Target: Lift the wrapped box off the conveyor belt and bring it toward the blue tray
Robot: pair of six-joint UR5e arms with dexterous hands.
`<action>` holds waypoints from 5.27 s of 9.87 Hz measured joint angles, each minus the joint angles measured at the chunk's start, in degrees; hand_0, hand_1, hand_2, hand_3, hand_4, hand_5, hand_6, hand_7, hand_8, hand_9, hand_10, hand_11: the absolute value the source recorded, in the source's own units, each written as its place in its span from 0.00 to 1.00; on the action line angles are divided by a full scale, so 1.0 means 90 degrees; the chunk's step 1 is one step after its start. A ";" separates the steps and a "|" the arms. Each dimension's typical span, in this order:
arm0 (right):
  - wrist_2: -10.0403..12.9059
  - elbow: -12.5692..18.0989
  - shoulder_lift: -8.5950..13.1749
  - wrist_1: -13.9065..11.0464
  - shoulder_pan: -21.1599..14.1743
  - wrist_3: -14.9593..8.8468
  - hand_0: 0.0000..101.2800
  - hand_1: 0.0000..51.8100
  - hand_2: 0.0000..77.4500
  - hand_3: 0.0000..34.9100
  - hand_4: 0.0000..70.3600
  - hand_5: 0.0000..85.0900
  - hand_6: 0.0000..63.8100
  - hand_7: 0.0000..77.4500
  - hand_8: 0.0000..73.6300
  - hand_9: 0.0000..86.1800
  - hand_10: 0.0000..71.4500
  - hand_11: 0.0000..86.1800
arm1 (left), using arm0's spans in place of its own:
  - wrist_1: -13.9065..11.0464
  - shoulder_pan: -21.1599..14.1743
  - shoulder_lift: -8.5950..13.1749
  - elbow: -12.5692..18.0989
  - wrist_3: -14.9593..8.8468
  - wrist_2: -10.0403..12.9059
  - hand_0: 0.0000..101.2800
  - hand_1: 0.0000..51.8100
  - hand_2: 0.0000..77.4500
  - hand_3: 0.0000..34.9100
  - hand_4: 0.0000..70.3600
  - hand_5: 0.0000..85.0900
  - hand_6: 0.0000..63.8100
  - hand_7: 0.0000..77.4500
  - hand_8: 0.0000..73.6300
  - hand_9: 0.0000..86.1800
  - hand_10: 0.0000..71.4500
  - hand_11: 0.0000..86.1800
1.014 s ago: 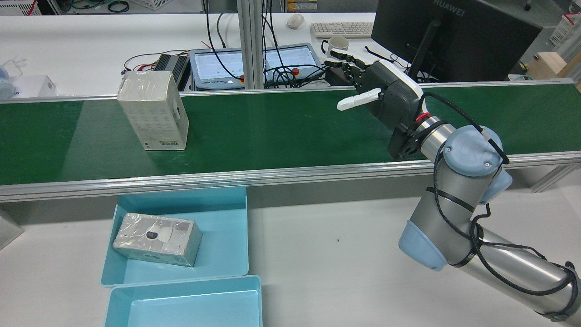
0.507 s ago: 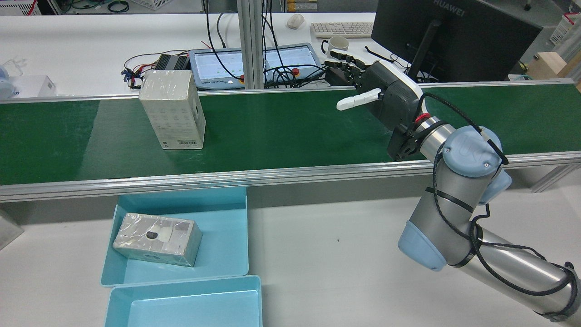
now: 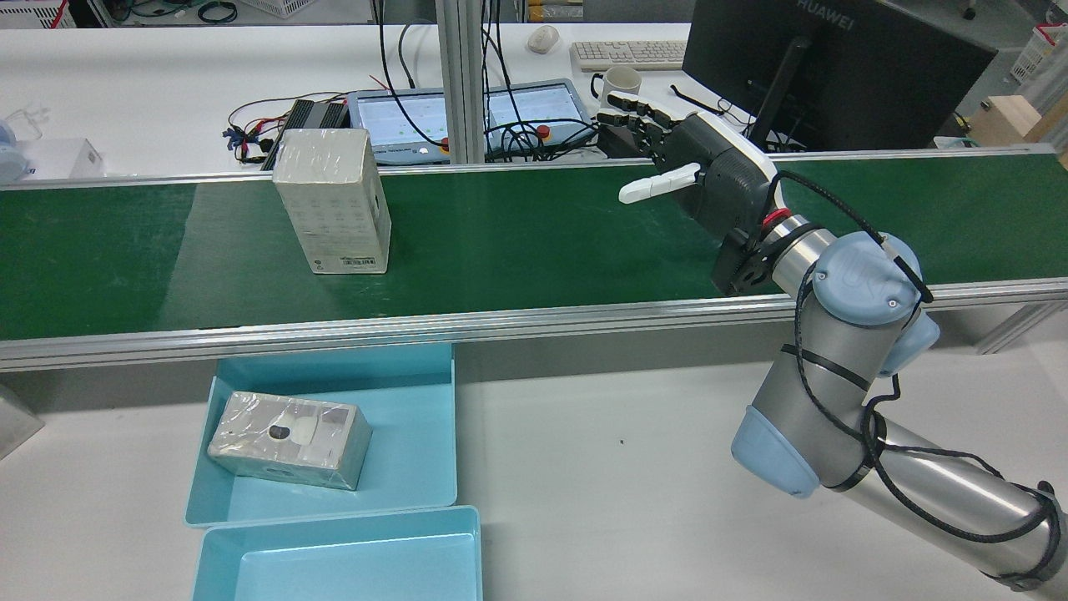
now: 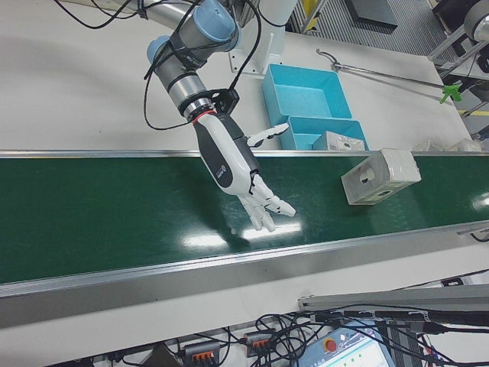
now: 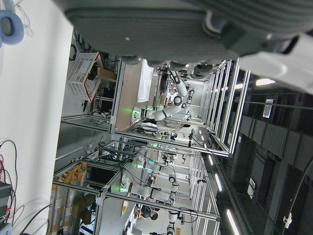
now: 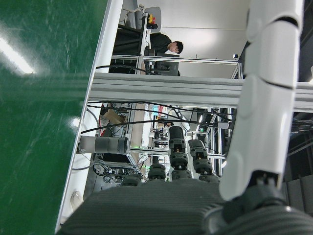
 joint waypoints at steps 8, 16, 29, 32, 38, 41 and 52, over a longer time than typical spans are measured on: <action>0.0005 -0.0005 0.0003 0.0000 -0.0034 -0.0003 0.45 0.19 0.08 0.01 0.10 0.15 0.09 0.23 0.04 0.04 0.00 0.01 | 0.0000 0.0000 0.0000 0.0000 0.0000 0.0000 0.00 0.00 0.01 0.00 0.00 0.01 0.00 0.01 0.01 0.01 0.01 0.01; 0.0280 -0.0321 0.0049 0.0403 -0.0340 0.0000 0.44 0.15 0.06 0.00 0.12 0.14 0.09 0.23 0.05 0.04 0.00 0.01 | 0.0000 0.0000 0.0000 0.0000 0.0000 0.0000 0.00 0.00 0.01 0.00 0.00 0.01 0.01 0.01 0.01 0.00 0.00 0.01; 0.0612 -0.1039 0.0607 0.0870 -0.0658 -0.0070 0.49 0.31 0.15 0.12 0.09 0.14 0.08 0.20 0.04 0.03 0.00 0.01 | 0.0000 0.0000 0.0000 0.0000 0.0000 0.0000 0.00 0.00 0.01 0.00 0.00 0.01 0.00 0.01 0.01 0.01 0.01 0.01; 0.0701 -0.1383 0.0992 0.0867 -0.0702 -0.0116 0.53 0.52 0.26 0.03 0.19 0.24 0.19 0.37 0.09 0.12 0.00 0.01 | 0.0000 0.0000 0.0000 0.0000 0.0000 0.0000 0.00 0.00 0.01 0.00 0.00 0.01 0.01 0.01 0.01 0.00 0.00 0.01; 0.0785 -0.1143 0.1106 0.0735 -0.0738 -0.0101 0.54 0.37 0.41 0.00 0.27 0.53 0.42 0.48 0.46 0.44 0.47 0.34 | 0.0000 0.0000 0.0000 0.0000 0.0000 0.0000 0.00 0.00 0.01 0.00 0.00 0.01 0.01 0.01 0.01 0.01 0.00 0.01; 0.0895 0.0142 0.1075 0.0044 -0.1140 -0.0316 0.46 0.37 0.41 0.00 0.26 0.71 0.55 0.61 0.68 0.66 0.71 0.53 | 0.0000 0.0000 0.0000 0.0000 0.0000 0.0000 0.00 0.00 0.01 0.00 0.00 0.01 0.01 0.01 0.01 0.01 0.00 0.01; 0.1402 0.0591 0.0909 -0.0148 -0.2772 -0.1329 0.46 0.23 0.46 0.10 0.07 0.71 0.05 0.98 0.16 0.18 0.00 0.08 | 0.0000 0.0000 0.0000 0.0000 0.0000 0.0000 0.00 0.00 0.01 0.00 0.00 0.01 0.01 0.01 0.01 0.01 0.00 0.01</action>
